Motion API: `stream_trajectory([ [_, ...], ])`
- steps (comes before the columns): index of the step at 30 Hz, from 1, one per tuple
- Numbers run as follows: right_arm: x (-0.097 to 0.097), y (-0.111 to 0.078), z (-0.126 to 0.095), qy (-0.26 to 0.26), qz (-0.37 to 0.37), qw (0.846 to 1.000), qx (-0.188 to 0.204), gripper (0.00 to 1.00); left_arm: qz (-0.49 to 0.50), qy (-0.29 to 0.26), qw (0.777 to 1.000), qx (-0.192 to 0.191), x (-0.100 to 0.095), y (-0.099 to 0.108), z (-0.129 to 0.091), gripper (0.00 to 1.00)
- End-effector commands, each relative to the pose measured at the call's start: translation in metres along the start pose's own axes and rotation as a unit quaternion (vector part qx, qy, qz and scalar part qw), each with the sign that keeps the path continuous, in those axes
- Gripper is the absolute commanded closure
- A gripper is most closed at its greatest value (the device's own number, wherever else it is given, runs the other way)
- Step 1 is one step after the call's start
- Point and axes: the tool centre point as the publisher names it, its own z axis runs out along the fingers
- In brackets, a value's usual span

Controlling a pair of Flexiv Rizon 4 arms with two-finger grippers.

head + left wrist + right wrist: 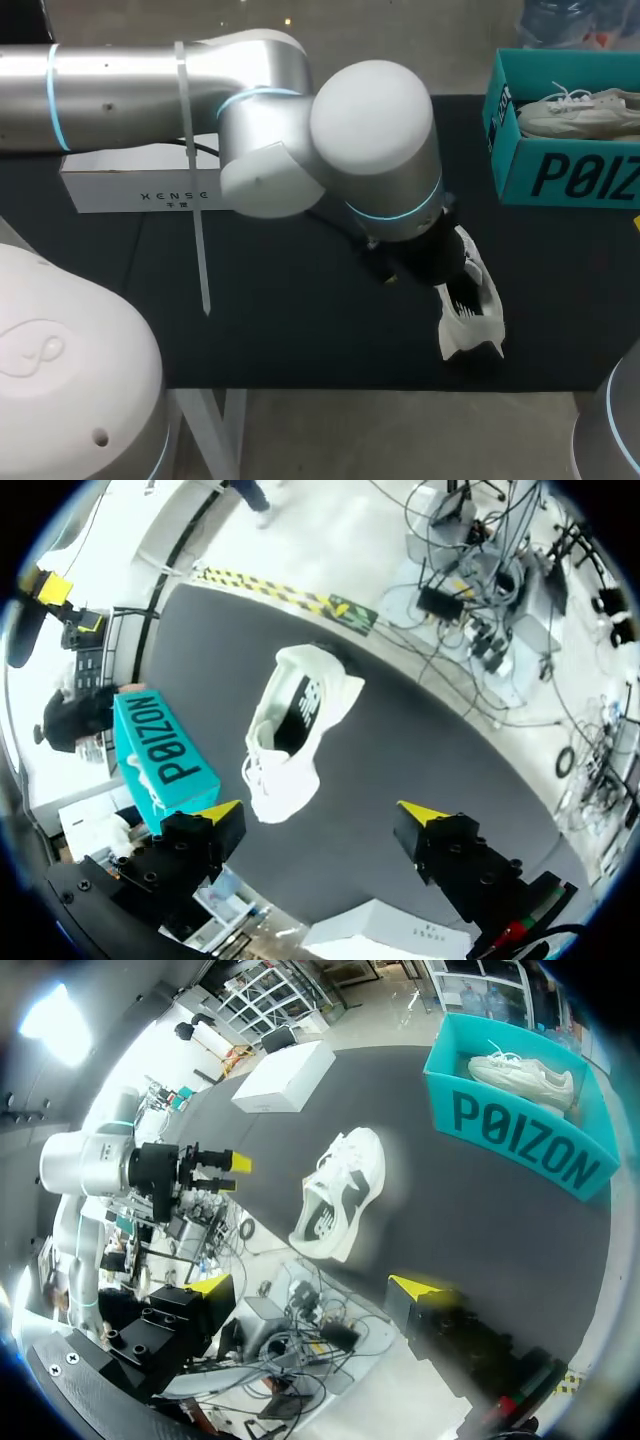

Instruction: Take the shoe out of the shoebox, open the shoe tongue, remove and reinsert the insole, then place the shoe into the shoebox

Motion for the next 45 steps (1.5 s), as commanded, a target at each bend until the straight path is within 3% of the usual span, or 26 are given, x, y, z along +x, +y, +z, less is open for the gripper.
stream_trajectory([
  [1,0.000,0.000,0.000,0.000,0.001,1.000,0.001,0.00,-0.040,0.009,0.999,0.000,0.014,0.010,0.002,0.00],
  [6,0.000,0.000,0.000,0.000,0.001,1.000,0.001,0.00,-0.129,0.048,0.990,0.018,0.033,0.015,0.002,0.00],
  [12,0.000,0.000,0.000,0.000,0.001,1.000,0.001,0.00,-0.246,0.116,0.961,0.042,0.049,0.019,0.005,0.00],
  [13,0.000,0.000,0.000,0.000,0.001,1.000,0.001,0.00,-0.266,0.123,0.956,0.024,0.053,0.019,0.008,0.00],
  [15,0.000,0.000,0.000,0.000,0.001,1.000,0.001,0.00,-0.286,0.151,0.945,0.039,0.057,0.017,0.012,0.00],
  [18,0.000,0.000,0.000,0.000,0.001,1.000,0.001,0.00,-0.315,0.179,0.932,0.022,0.066,0.006,0.018,0.00],
  [25,0.000,0.000,0.000,0.000,0.001,1.000,0.001,0.00,-0.361,0.199,0.911,0.013,0.067,-0.017,0.030,0.00],
  [26,0.000,0.000,0.000,0.000,0.001,1.000,0.001,0.00,-0.355,0.177,0.918,0.004,0.065,-0.019,0.029,0.00],
  [40,0.000,0.000,0.000,0.000,0.001,1.000,0.001,0.00,-0.355,0.177,0.918,0.004,0.065,-0.019,0.029,0.00],
  [45,0.000,0.000,0.000,0.000,0.001,1.000,0.001,0.00,-0.414,0.194,0.889,0.002,0.058,-0.031,0.029,0.00],
])
